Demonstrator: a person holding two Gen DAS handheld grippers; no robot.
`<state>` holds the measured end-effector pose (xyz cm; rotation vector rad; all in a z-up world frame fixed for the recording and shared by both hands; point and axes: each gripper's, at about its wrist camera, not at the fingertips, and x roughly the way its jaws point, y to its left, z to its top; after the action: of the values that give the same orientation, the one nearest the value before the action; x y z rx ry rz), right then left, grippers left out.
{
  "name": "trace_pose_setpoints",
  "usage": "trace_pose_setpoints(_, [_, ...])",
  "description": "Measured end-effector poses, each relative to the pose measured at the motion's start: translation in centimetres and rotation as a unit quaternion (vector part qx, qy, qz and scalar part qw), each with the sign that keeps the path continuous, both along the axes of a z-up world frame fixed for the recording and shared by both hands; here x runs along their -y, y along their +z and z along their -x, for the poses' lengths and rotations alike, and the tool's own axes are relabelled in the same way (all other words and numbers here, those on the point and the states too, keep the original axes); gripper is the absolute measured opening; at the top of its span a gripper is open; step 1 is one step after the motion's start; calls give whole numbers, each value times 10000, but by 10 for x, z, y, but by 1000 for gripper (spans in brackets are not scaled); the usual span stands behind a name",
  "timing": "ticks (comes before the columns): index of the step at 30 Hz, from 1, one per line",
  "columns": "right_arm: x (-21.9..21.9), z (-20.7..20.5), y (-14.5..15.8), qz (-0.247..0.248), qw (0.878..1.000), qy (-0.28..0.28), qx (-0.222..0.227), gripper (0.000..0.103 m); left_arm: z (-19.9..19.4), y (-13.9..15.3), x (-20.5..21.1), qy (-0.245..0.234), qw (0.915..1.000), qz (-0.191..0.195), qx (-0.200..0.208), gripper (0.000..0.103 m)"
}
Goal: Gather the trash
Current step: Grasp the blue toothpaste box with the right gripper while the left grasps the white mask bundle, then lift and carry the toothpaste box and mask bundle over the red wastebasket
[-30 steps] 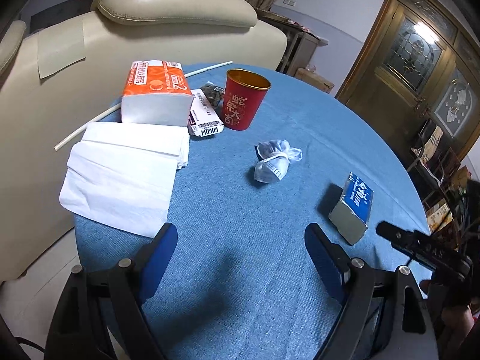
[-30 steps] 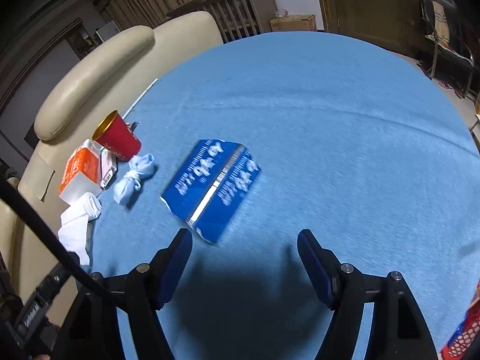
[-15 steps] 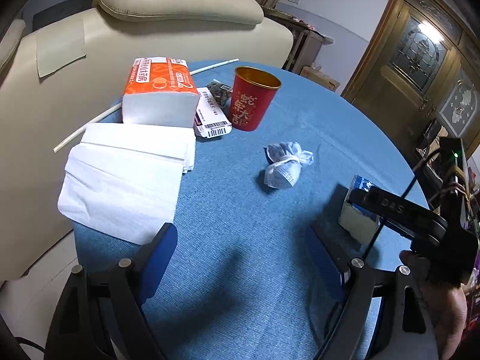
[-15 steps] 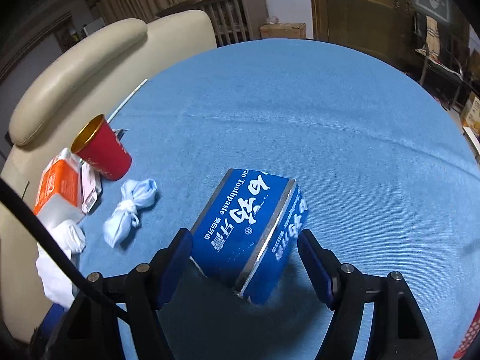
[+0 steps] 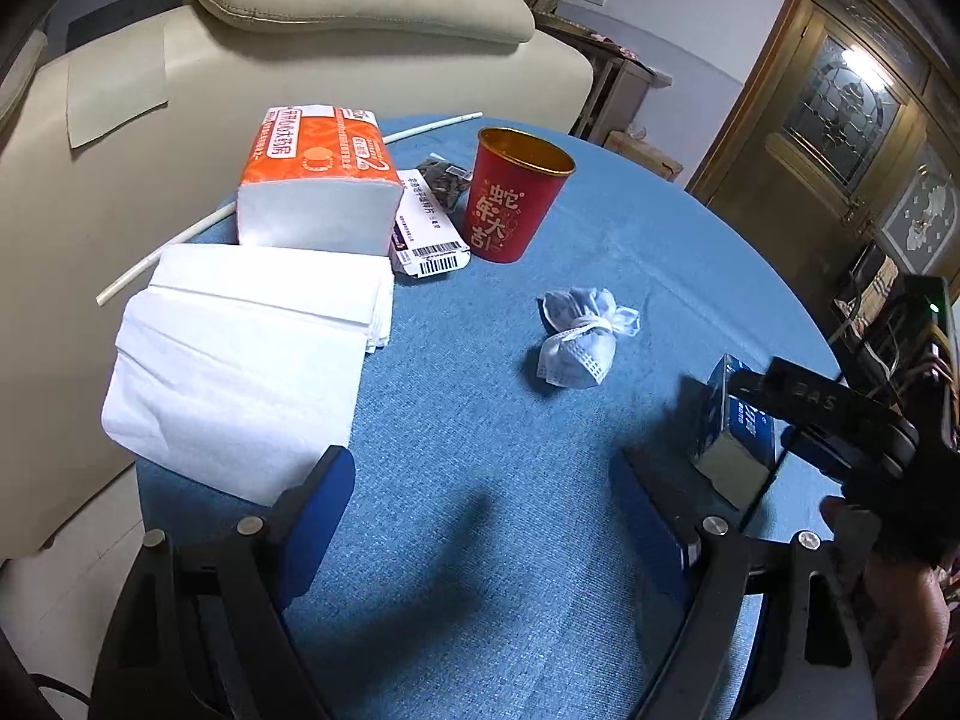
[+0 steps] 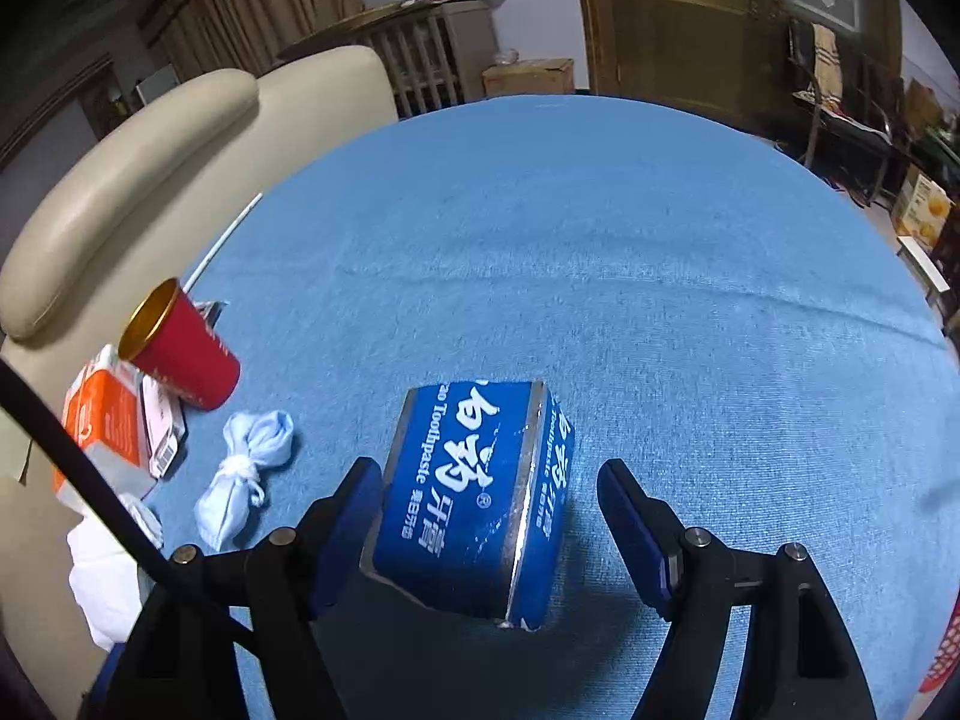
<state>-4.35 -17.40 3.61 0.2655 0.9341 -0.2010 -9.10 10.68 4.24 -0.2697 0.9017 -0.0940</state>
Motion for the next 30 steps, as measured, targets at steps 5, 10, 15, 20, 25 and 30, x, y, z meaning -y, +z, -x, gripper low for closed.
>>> trace_pose_setpoints(5, [-9,-11,-18,185,9994,166,-246,78,-4,1,2,-12,10000,-10,22,87])
trace_pose_setpoints(10, [13,2,-22,3,9991,289,-308,62,-14,-1,11,-132,9999,-40,38,87])
trace_pose_setpoints(15, [37,21,-17,-95,9991,344,-224,61,-37,0,41,-489,9986,-152,96,87])
trace_pose_setpoints(20, [53,39,-7,-92,9993,362,-64,61,-72,3,68,-699,9969,-341,130,87])
trace_pose_setpoints(25, [68,53,-1,-191,9994,294,10,61,-103,-9,81,-657,9954,-692,-62,87])
trace_pose_setpoints(30, [79,63,-1,-274,9994,229,31,61,-116,-28,87,-728,9901,-1144,-357,25])
